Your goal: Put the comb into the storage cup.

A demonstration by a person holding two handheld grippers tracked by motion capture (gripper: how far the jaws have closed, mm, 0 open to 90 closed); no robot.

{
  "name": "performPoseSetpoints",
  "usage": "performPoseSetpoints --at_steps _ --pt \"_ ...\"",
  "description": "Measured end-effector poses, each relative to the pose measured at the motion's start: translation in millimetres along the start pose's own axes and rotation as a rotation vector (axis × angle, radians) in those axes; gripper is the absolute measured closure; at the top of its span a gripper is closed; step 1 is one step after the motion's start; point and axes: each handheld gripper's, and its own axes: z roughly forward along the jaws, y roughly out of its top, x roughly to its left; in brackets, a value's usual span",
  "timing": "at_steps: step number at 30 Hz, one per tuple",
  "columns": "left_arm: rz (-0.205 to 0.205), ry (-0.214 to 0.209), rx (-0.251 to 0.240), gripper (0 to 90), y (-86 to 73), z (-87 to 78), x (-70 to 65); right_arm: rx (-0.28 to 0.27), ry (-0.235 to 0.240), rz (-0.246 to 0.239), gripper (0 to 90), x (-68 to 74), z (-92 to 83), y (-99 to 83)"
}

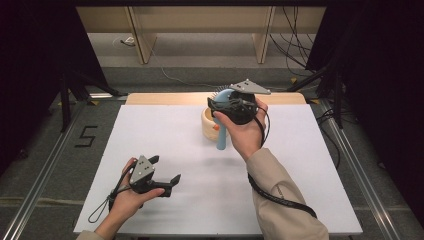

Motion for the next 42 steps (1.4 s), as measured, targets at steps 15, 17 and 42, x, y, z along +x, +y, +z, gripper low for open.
performPoseSetpoints --at_steps 15,17,42 --pt "-0.01 -0.003 0.004 1.8 -1.3 2.0 0.6 -0.015 -0.015 0.001 21.1 -5.1 1.5 7.5" --pt "-0.01 -0.002 0.004 1.9 -1.3 2.0 0.8 -0.015 -0.015 0.002 21.1 -5.5 2.3 8.1" --pt "-0.018 0.003 0.006 2.9 -2.0 2.6 1.3 -0.048 -0.037 0.016 21.1 -15.4 2.5 19.5"
